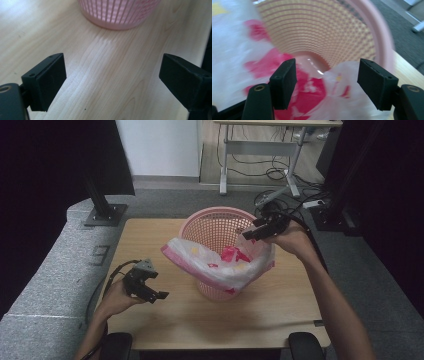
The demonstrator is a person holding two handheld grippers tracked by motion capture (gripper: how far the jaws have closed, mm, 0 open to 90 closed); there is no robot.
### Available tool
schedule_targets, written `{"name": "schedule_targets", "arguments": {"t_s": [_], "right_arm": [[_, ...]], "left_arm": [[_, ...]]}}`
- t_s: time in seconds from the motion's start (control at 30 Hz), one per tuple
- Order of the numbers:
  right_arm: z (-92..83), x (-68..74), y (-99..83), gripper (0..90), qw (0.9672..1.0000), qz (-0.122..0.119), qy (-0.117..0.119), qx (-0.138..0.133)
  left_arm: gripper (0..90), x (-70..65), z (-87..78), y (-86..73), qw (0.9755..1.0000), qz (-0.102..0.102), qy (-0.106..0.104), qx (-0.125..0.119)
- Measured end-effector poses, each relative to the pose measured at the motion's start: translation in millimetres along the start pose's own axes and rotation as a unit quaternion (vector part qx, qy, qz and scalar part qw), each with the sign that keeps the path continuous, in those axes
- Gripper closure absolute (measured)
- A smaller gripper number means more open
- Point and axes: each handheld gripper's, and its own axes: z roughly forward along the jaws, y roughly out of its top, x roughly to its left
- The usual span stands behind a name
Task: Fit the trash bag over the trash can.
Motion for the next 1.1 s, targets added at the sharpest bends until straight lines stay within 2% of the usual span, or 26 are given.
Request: {"name": "schedule_targets", "arguments": {"t_s": [0.2, 0.33, 0.43, 0.53, 0.67, 0.8, 0.9, 1.0, 1.1], "right_arm": [[-9.3, 24.0, -8.0, 30.9, 0.9992, -0.028, 0.028, 0.0], [-16.0, 36.5, -11.8, 31.3, 0.998, -0.039, 0.05, 0.0], [-21.2, 44.6, -14.1, 31.6, 0.9972, -0.043, 0.062, 0.003], [-26.7, 53.6, -16.6, 31.9, 0.9957, -0.048, 0.079, 0.001], [-28.4, 64.0, -17.5, 32.6, 0.9924, -0.06, 0.108, -0.001], [-23.0, 77.7, -16.5, 34.3, 0.9876, -0.076, 0.137, 0.008], [-18.0, 83.8, -15.7, 41.0, 0.9849, -0.086, 0.149, 0.018], [-11.9, 87.2, -16.5, 51.8, 0.9821, -0.099, 0.156, 0.037], [-10.6, 88.3, -17.7, 67.6, 0.9793, -0.104, 0.168, 0.042]], "left_arm": [[10.3, 0.0, -30.8, 17.5, 0.9998, 0.003, -0.01, -0.016], [11.5, -5.9, -49.4, 33.1, 0.9996, 0.014, -0.016, -0.017], [13.1, -12.6, -65.2, 48.0, 0.9989, 0.028, -0.033, -0.017], [13.2, -19.4, -75.9, 59.7, 0.9981, 0.042, -0.04, -0.018], [13.8, -30.3, -88.8, 80.4, 0.9961, 0.062, -0.053, -0.034], [13.9, -38.4, -91.0, 100.1, 0.9936, 0.084, -0.061, -0.043], [14.0, -43.4, -87.6, 114.2, 0.9921, 0.095, -0.066, -0.049], [14.1, -46.8, -81.5, 125.2, 0.9909, 0.104, -0.069, -0.052], [14.4, -50.4, -72.0, 135.8, 0.9895, 0.116, -0.072, -0.048]]}}
